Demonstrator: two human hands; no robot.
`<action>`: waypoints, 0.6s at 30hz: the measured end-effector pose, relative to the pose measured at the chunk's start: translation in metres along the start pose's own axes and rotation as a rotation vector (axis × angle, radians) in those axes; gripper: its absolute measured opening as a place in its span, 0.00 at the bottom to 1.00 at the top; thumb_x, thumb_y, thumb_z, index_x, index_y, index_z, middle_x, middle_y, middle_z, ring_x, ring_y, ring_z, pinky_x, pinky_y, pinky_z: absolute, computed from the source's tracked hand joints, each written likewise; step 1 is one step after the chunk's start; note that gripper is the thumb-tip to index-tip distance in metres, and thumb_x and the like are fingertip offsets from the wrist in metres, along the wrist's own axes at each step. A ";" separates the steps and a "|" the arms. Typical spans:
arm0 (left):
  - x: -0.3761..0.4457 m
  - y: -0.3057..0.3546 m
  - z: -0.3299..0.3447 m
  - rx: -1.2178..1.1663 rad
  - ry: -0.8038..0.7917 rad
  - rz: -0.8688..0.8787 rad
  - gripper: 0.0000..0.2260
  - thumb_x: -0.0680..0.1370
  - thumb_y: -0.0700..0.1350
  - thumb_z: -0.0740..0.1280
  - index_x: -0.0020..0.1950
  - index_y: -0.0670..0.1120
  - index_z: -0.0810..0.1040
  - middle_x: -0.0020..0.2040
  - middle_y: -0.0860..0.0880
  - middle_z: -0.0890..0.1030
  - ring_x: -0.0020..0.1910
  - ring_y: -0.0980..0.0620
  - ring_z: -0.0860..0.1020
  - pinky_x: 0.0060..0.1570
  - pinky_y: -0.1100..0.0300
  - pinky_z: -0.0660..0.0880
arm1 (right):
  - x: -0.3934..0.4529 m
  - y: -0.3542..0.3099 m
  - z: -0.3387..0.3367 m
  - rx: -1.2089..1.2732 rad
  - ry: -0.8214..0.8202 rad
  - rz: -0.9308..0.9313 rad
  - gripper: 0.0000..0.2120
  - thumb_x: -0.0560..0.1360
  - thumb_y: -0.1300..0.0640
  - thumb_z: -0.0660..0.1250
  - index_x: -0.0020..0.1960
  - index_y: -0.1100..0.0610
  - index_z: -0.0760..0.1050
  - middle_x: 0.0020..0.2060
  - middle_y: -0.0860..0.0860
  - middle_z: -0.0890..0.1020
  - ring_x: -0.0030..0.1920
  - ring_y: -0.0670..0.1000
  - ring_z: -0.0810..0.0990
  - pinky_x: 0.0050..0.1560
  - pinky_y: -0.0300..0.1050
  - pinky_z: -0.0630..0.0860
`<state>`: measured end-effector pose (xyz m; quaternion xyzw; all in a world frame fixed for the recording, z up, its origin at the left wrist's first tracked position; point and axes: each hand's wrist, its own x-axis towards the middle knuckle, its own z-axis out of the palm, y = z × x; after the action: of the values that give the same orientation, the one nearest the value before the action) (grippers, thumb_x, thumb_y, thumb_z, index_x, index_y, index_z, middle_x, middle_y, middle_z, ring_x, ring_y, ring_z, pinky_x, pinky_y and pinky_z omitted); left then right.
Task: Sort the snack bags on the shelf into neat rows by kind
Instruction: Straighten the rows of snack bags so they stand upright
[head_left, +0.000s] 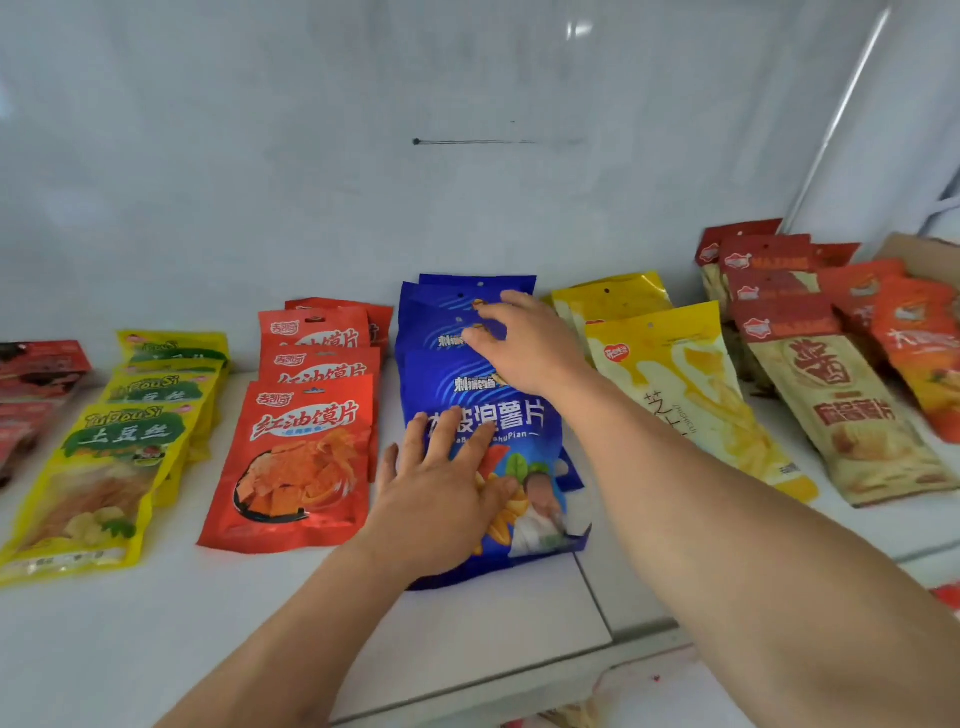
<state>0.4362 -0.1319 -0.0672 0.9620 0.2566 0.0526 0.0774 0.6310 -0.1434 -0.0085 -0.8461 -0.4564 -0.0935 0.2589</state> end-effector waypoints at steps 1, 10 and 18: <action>0.001 0.003 -0.003 -0.012 -0.008 -0.027 0.30 0.80 0.67 0.48 0.80 0.60 0.47 0.82 0.54 0.45 0.80 0.44 0.42 0.77 0.41 0.49 | -0.005 0.003 -0.008 0.021 0.007 -0.007 0.27 0.78 0.35 0.60 0.71 0.48 0.71 0.75 0.50 0.67 0.73 0.52 0.65 0.69 0.53 0.65; 0.028 0.105 -0.016 -0.342 0.261 -0.125 0.35 0.80 0.61 0.60 0.82 0.52 0.49 0.83 0.51 0.47 0.81 0.48 0.42 0.77 0.50 0.44 | -0.069 0.094 -0.100 0.206 0.205 -0.005 0.23 0.79 0.43 0.64 0.68 0.54 0.74 0.68 0.52 0.74 0.70 0.50 0.70 0.67 0.43 0.65; 0.081 0.194 0.006 -1.080 0.275 -0.398 0.26 0.77 0.55 0.70 0.71 0.51 0.67 0.67 0.50 0.73 0.65 0.48 0.75 0.65 0.45 0.74 | -0.108 0.205 -0.108 0.370 0.009 0.269 0.39 0.74 0.33 0.63 0.78 0.50 0.56 0.77 0.51 0.63 0.76 0.54 0.62 0.70 0.52 0.62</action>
<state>0.6013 -0.2583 -0.0338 0.7041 0.3769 0.2843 0.5304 0.7470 -0.3705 -0.0317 -0.8370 -0.3476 0.0234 0.4219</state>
